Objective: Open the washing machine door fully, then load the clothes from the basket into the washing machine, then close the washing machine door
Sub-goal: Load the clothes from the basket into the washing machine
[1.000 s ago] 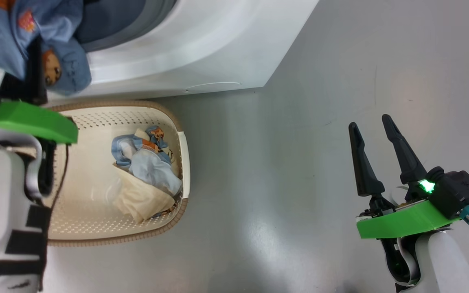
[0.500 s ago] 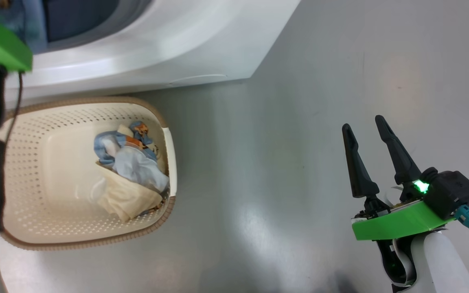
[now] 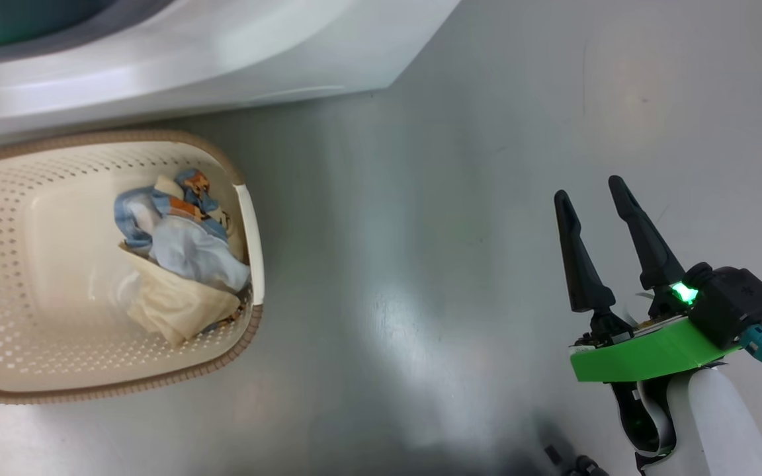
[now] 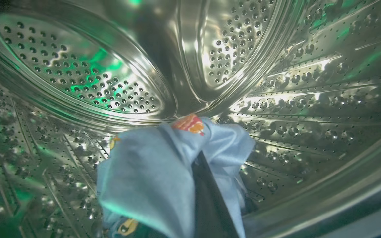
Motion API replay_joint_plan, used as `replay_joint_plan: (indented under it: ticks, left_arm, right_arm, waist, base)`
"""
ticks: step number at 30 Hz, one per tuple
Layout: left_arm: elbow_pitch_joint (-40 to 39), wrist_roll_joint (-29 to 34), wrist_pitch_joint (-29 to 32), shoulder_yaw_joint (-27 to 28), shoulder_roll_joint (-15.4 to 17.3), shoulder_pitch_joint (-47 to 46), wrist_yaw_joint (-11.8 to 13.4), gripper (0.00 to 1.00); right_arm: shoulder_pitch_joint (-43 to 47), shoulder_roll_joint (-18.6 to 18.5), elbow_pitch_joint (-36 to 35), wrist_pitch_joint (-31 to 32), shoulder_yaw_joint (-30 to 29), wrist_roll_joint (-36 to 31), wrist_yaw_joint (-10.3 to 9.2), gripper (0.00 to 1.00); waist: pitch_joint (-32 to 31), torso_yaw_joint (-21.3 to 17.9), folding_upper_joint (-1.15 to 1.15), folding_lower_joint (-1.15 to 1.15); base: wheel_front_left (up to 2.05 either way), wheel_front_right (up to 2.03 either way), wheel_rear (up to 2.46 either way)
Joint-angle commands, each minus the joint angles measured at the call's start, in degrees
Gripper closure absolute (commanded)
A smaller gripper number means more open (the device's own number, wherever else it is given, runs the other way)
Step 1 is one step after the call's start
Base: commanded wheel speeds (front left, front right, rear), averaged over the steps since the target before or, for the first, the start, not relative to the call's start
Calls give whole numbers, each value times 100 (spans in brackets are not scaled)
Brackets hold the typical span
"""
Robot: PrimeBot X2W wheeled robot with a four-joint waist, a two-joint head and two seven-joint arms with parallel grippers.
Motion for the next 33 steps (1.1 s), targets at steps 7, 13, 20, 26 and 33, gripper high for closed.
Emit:
replay_joint_plan:
  ticks: [7,13,20,26,33]
  left_arm:
    - [304,302,-726,-92,394,-730,121,100]
    - [666,336,-941,-138,413,-1057,92,100]
    - [1275,165,-931,-113,376,-1273,-47,100]
    - [1803,39,-663,-126,284,-1436,-90,0]
    - [2185,-100,-459,-82,154,-1463,31,0]
  right_arm:
    - [112,42,-194,-27,157,82,8,0]
    - [106,42,-211,-27,202,85,8,0]
    - [72,42,-142,-27,298,133,8,0]
    - [40,42,-80,-27,283,156,8,0]
    - [40,42,-47,-27,257,139,8,0]
  waist:
    - [328,-35,0,0]
    - [446,-78,0,0]
    - [446,-163,0,0]
    - [408,-155,0,0]
    - [271,-72,0,0]
  base:
    - [0,0,0]
    - [0,0,0]
    - [0,0,0]
    - [0,0,0]
    - [0,0,0]
